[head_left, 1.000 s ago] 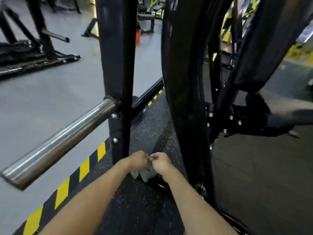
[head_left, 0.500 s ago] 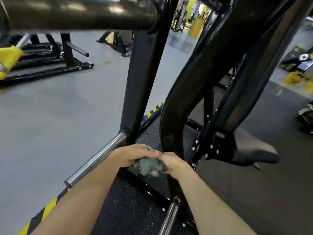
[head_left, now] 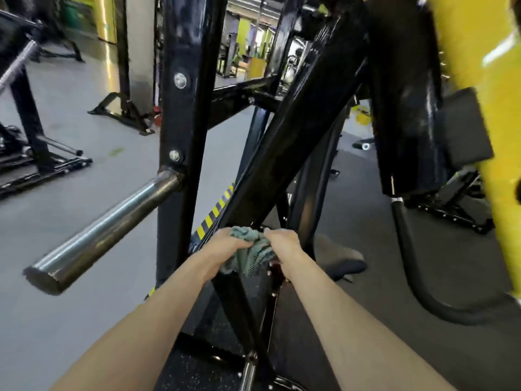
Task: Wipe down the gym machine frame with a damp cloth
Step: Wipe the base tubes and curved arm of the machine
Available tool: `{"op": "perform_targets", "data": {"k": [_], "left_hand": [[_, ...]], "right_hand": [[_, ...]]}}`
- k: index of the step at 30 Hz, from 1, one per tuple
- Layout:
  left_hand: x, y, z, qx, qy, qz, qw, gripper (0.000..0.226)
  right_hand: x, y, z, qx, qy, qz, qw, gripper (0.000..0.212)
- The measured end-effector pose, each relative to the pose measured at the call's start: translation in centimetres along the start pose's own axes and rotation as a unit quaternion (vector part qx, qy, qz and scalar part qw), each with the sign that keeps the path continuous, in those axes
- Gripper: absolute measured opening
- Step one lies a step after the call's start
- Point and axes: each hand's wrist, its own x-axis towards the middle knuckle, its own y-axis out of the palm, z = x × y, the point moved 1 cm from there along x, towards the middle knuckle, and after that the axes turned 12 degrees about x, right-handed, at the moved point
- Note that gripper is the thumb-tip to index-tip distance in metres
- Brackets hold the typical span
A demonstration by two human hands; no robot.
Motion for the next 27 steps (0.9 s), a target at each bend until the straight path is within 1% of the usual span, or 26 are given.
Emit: {"op": "perform_targets", "data": {"k": [2, 3, 4, 6, 7, 8, 10, 11, 12, 13, 14, 15, 16, 17, 18, 19, 21, 24, 27], "left_hand": [[-0.9, 1.0, -5.1, -0.006, 0.011, -0.042, 0.999, 0.010], [-1.3, 1.6, -7.6, -0.027, 0.013, -0.051, 0.998, 0.010], [-1.5, 2.4, -9.9, -0.065, 0.015, -0.052, 0.996, 0.011], [-1.3, 4.3, -14.4, -0.133, 0.015, -0.029, 0.991, 0.017], [-1.0, 5.4, -16.4, -0.161, 0.004, -0.026, 0.987, 0.024], [-0.3, 6.7, -18.6, -0.194, -0.012, -0.034, 0.980, 0.029], [0.3, 8.9, -23.3, -0.270, -0.040, -0.056, 0.960, 0.030], [0.4, 9.6, -25.4, -0.311, -0.054, -0.074, 0.946, 0.034], [0.8, 10.5, -27.5, -0.346, -0.052, -0.087, 0.933, 0.035], [1.5, 10.7, -28.9, -0.375, -0.052, -0.100, 0.920, 0.036], [2.5, 10.9, -29.1, -0.392, -0.051, -0.102, 0.913, 0.038], [4.6, 12.0, -30.9, -0.404, -0.033, -0.116, 0.907, 0.041], [5.9, 11.6, -30.7, -0.408, -0.015, -0.108, 0.906, 0.047], [6.0, 11.3, -30.9, -0.389, -0.007, -0.112, 0.914, 0.051], [4.9, 11.4, -31.3, -0.399, -0.024, -0.104, 0.911, 0.048], [2.4, 11.6, -31.7, -0.407, -0.030, -0.074, 0.910, 0.039], [0.4, 11.9, -31.2, -0.435, -0.013, -0.036, 0.900, 0.033], [-0.3, 12.3, -30.8, -0.481, 0.005, -0.033, 0.876, 0.033], [0.2, 12.9, -31.5, -0.496, 0.005, -0.033, 0.867, 0.034]], "right_hand": [[-0.8, -2.7, 4.2, -0.005, -0.061, -0.076, 0.995, 0.018], [-1.2, -4.1, 6.3, -0.030, -0.098, -0.115, 0.988, 0.019], [-1.7, -5.4, 8.3, -0.064, -0.136, -0.148, 0.978, 0.020], [-3.1, -7.9, 11.8, -0.136, -0.222, -0.208, 0.943, 0.018], [-3.8, -9.1, 13.2, -0.168, -0.273, -0.236, 0.917, 0.016], [-4.6, -10.2, 14.4, -0.198, -0.337, -0.264, 0.882, 0.016], [-5.4, -12.3, 16.4, -0.251, -0.477, -0.298, 0.788, 0.018], [-5.4, -13.4, 17.2, -0.273, -0.522, -0.306, 0.748, 0.022], [-5.1, -14.4, 18.1, -0.291, -0.547, -0.312, 0.720, 0.025], [-4.8, -15.2, 19.0, -0.302, -0.559, -0.312, 0.706, 0.028], [-4.7, -15.5, 19.3, -0.303, -0.559, -0.304, 0.709, 0.030], [-4.2, -17.7, 21.2, -0.297, -0.568, -0.298, 0.708, 0.031], [-4.1, -17.9, 21.7, -0.300, -0.575, -0.284, 0.706, 0.033], [-3.8, -18.4, 22.5, -0.302, -0.586, -0.280, 0.698, 0.034], [-3.5, -19.1, 23.2, -0.307, -0.591, -0.281, 0.691, 0.035], [-3.1, -19.6, 23.6, -0.312, -0.600, -0.287, 0.679, 0.036], [-2.3, -19.6, 23.9, -0.303, -0.620, -0.280, 0.667, 0.034], [-2.1, -18.7, 24.9, -0.274, -0.643, -0.253, 0.670, 0.033], [-2.8, -18.3, 26.5, -0.270, -0.656, -0.234, 0.665, 0.030]]}}
